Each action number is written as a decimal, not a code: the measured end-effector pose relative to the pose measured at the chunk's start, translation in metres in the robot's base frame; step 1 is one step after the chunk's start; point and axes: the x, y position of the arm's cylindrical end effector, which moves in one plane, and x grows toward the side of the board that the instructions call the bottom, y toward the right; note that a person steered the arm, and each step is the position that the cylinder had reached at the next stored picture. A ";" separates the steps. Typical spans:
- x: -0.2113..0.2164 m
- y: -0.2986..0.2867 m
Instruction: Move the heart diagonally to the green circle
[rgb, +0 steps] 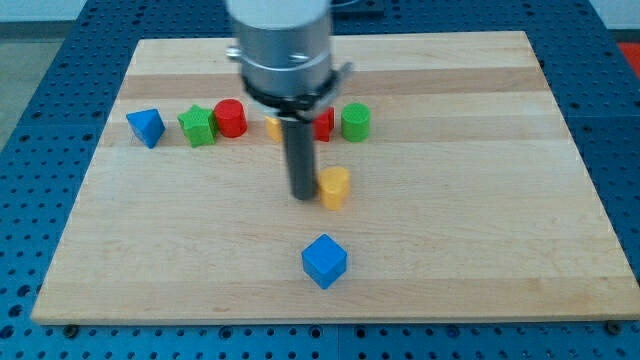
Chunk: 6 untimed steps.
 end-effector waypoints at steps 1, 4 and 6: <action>0.000 0.087; 0.038 0.149; -0.009 0.179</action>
